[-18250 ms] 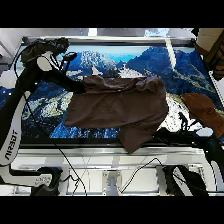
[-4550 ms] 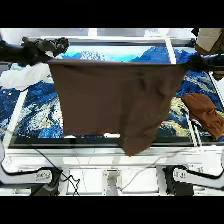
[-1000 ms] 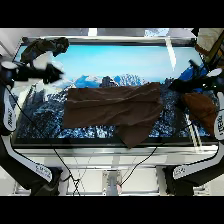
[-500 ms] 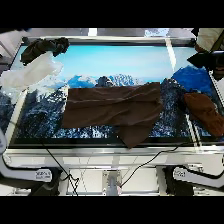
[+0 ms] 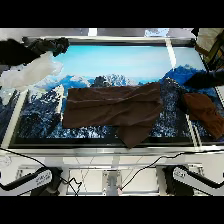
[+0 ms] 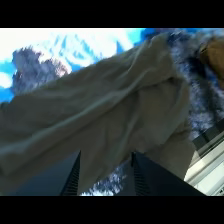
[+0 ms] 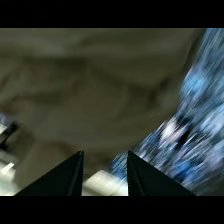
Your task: Fold the shirts.
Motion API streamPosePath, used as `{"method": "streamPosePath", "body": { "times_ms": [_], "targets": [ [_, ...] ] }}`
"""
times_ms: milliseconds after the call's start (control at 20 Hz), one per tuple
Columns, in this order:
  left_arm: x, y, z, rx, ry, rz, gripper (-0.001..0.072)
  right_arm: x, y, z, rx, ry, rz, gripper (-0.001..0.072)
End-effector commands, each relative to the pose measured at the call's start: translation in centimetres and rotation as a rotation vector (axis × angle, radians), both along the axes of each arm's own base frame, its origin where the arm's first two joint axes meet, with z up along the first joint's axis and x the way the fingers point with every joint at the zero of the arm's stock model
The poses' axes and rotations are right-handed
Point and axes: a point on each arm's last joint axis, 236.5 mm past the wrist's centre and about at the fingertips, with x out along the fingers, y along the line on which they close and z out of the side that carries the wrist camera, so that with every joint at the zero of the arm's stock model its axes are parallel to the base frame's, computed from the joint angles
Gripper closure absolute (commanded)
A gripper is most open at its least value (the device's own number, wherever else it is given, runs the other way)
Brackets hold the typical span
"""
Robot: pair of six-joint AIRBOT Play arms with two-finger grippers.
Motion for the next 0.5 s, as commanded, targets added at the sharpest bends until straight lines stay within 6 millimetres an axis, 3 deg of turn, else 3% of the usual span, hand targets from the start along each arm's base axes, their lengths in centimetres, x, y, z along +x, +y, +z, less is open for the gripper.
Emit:
{"method": "streamPosePath", "body": {
  "times_ms": [0,200,350,450],
  "targets": [
    [-0.1,1.6,-4.5,0.036,0.142,0.058,0.037,-4.2,1.8,-6.8,0.11,0.261,-0.003,0.0378],
    [0.8,2.3,-8.4,0.036,0.211,0.08,0.037,-8.5,5.9,-11.5,0.322,0.484,-0.01,0.0379],
    [0.5,4.5,-13.5,0.11,0.331,0.143,0.0355,-11.5,7.4,-14.3,0.354,0.621,-0.015,0.0378],
    [-0.2,4.7,-16.7,0.108,0.412,0.151,0.0332,-13.2,8.5,-15.2,0.37,0.704,-0.017,0.037]
  ]
}}
